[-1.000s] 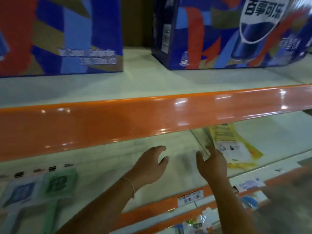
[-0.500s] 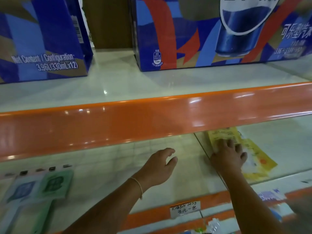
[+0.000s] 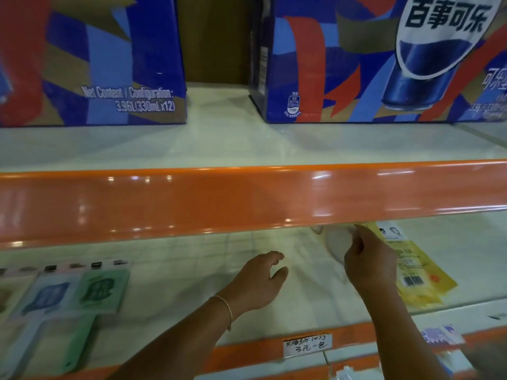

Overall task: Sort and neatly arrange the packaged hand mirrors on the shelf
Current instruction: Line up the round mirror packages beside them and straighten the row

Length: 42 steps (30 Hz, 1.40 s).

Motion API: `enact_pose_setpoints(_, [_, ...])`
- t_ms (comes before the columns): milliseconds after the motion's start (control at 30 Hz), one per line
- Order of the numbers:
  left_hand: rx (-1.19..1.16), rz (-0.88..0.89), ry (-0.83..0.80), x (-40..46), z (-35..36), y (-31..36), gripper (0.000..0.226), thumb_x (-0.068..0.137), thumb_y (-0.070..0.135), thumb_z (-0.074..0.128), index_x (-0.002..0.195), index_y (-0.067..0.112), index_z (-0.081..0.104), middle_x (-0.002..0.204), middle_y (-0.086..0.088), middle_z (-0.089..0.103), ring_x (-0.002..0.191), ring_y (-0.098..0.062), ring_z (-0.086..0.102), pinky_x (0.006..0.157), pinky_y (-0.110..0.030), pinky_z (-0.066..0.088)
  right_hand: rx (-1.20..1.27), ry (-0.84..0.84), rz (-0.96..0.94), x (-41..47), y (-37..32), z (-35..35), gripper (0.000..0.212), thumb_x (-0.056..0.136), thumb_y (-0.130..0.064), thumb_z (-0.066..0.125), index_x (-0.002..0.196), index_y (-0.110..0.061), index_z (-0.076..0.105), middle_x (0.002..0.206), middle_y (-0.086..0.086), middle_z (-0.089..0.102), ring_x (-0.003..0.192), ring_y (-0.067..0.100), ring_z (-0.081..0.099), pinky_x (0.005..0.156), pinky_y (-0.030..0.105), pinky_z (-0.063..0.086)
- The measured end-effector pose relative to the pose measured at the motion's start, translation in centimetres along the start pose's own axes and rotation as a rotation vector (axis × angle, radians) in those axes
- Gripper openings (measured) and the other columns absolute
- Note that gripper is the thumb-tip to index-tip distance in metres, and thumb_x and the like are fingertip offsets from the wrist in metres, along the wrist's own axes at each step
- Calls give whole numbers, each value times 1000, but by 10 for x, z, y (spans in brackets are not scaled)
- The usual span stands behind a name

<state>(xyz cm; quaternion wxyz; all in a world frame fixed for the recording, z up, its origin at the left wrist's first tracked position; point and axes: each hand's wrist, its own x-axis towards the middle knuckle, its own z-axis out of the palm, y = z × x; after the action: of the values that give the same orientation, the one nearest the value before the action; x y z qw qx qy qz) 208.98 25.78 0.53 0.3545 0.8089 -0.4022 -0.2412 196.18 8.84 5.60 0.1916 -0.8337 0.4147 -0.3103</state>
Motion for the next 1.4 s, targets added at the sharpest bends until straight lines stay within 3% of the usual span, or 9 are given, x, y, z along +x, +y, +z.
enact_pose_setpoints(100, [-49, -38, 78, -10, -15, -6, 54, 97, 42, 46, 145, 21, 35, 142, 0, 46, 127, -13, 46, 105, -31, 40, 177, -91, 54, -13, -25, 2, 26, 99, -17, 44, 112, -8, 66, 94, 18, 69, 83, 32, 59, 67, 29, 38])
enact_pose_setpoints(267, [-418, -237, 68, -35, -42, -24, 53, 95, 49, 47, 131, 12, 49, 123, -7, 61, 108, -20, 61, 88, -34, 53, 562, -351, 269, -53, -66, 33, 39, 99, -20, 44, 68, 2, 53, 52, 10, 51, 49, 22, 46, 52, 31, 34])
enact_pose_setpoints(433, [-777, -419, 192, -73, -60, -53, 27, 94, 31, 57, 98, 4, 60, 87, -15, 65, 69, -18, 61, 56, -22, 46, 701, -611, 316, -107, -103, 60, 25, 98, -10, 47, 85, 0, 66, 58, 14, 56, 51, 24, 45, 49, 34, 39])
enact_pose_setpoints(633, [-664, -508, 300, -112, -87, -92, 22, 91, 27, 61, 94, 6, 66, 87, -12, 68, 82, -26, 67, 70, -38, 59, 868, -886, 471, -145, -129, 71, 27, 88, 3, 61, 109, -11, 68, 88, 28, 72, 77, 41, 70, 73, 50, 57])
enact_pose_setpoints(833, [-619, -527, 344, -142, -97, -108, 25, 96, 27, 55, 81, 6, 58, 76, -9, 60, 65, -16, 59, 45, -20, 47, 865, -852, 481, -176, -150, 81, 20, 86, 3, 64, 102, -6, 72, 84, 29, 71, 74, 40, 71, 64, 41, 58])
enact_pose_setpoints(967, [-504, -440, 331, -156, -106, -118, 33, 96, 31, 52, 67, 17, 43, 65, 0, 43, 61, -12, 44, 54, -22, 35, 738, -787, 439, -189, -152, 90, 22, 84, 1, 68, 105, -5, 71, 78, 23, 73, 72, 36, 72, 71, 46, 58])
enact_pose_setpoints(1133, [-232, -294, 161, -166, -142, -119, 26, 99, 33, 45, 94, 12, 59, 81, 4, 54, 73, -7, 51, 58, -19, 38, 223, -526, 99, -188, -161, 91, 70, 73, -29, 82, 134, -21, 48, 129, 0, 59, 107, 15, 61, 85, 30, 53])
enact_pose_setpoints(1300, [106, -166, 45, -153, -194, -105, 27, 99, 22, 46, 73, 16, 45, 74, 3, 48, 72, -15, 49, 60, -25, 33, -172, -232, -442, -161, -198, 75, 113, 57, -52, 85, 149, -24, 25, 155, 10, 25, 140, 34, 23, 105, 53, 35])
enact_pose_setpoints(1400, [266, -84, -83, -151, -209, -87, 17, 97, 17, 52, 108, 14, 65, 112, 2, 65, 104, -20, 59, 79, -23, 43, -299, -500, -601, -140, -226, 59, 107, 63, -63, 74, 150, -37, 18, 159, -3, 14, 147, 27, 4, 117, 46, 13])
